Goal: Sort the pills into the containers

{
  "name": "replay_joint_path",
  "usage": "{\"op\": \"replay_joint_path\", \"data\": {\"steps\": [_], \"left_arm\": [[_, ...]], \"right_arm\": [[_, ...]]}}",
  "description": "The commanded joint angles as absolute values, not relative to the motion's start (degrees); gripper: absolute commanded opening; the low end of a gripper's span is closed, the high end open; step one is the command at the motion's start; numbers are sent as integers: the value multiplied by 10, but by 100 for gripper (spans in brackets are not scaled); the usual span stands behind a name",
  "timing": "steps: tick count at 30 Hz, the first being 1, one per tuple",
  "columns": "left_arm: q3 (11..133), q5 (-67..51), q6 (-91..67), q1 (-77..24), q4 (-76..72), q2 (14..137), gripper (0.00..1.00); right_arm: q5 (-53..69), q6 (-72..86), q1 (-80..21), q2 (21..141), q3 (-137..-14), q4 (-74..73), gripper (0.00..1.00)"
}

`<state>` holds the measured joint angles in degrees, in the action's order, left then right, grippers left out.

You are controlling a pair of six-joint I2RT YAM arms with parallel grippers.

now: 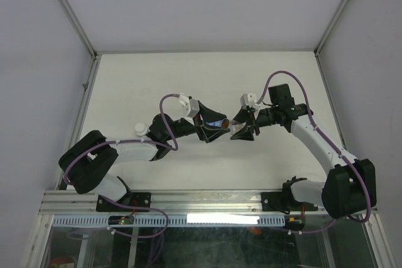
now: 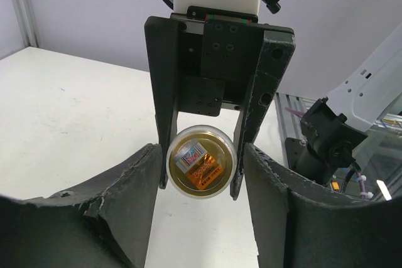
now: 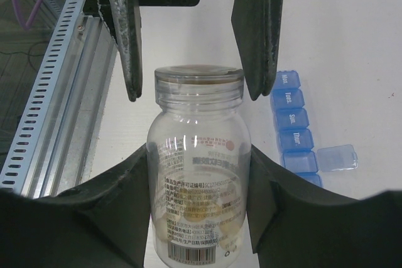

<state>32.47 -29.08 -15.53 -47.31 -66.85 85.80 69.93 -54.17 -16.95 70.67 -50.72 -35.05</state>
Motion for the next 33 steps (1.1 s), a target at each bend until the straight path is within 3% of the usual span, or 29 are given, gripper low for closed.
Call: {"op": "replay_joint_path", "data": {"steps": [1,7,11,14,20,26,33], "left_arm": [[338,-308,-142,-478,-682,860,53],[341,-316,-147,-478,-683,864,42],[333,-311,-161,-478,-692,857,16],[324,-286,-197,-478,-702,847,1],[301,-80,-299,-532,-658,798,0],[397,200,-407,-601,-355,737,0],[449,241,-459,-609,-259,724,0]], "right_arm": [[728,-552,-167,692,-518,-346,0],[727,-551,-167,693,-517,-345,0],[723,-549,-167,695,-517,-343,0],[713,-540,-167,695,-517,-334,0],[670,-482,-168,695,-508,-284,0],[653,-449,-167,693,-508,-258,0],[653,-438,-167,682,-507,-251,0]]}}
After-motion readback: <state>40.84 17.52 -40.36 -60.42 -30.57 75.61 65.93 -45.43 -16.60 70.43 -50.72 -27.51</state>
